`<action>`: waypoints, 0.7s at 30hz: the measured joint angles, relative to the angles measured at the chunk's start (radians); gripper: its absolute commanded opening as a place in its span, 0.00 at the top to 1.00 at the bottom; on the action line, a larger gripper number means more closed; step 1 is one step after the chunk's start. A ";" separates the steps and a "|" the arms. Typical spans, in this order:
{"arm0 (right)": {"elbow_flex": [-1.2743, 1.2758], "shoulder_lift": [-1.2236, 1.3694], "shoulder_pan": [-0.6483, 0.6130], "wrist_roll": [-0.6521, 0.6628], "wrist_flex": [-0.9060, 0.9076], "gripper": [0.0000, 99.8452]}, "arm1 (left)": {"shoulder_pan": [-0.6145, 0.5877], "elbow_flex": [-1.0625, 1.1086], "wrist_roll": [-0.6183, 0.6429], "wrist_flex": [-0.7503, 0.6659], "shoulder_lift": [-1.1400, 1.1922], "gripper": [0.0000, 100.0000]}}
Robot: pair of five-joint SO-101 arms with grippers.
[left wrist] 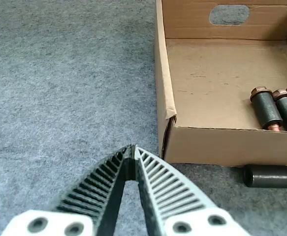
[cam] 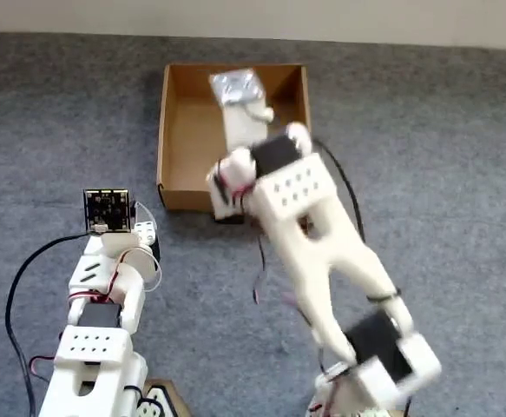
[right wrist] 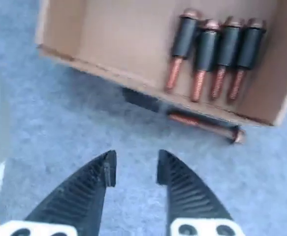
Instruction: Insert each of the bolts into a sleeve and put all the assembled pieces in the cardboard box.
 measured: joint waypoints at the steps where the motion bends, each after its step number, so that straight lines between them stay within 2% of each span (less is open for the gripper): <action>1: 0.087 -0.031 -0.018 0.000 -0.052 0.79 | 0.000 0.000 0.000 0.000 0.000 0.99; 5: 0.376 -0.052 -0.043 0.000 -0.253 0.79 | 0.000 0.000 0.000 0.000 0.000 0.99; 9: 0.505 -0.018 -0.046 -0.006 -0.474 0.79 | 0.000 0.000 0.000 0.000 0.000 0.99; 14: 0.519 0.077 -0.046 -0.170 -0.671 0.79 | 0.000 0.000 0.000 0.000 0.000 0.99; 21: 0.519 0.198 -0.040 -0.206 -0.806 0.79 | 0.000 0.000 0.000 0.000 0.000 0.99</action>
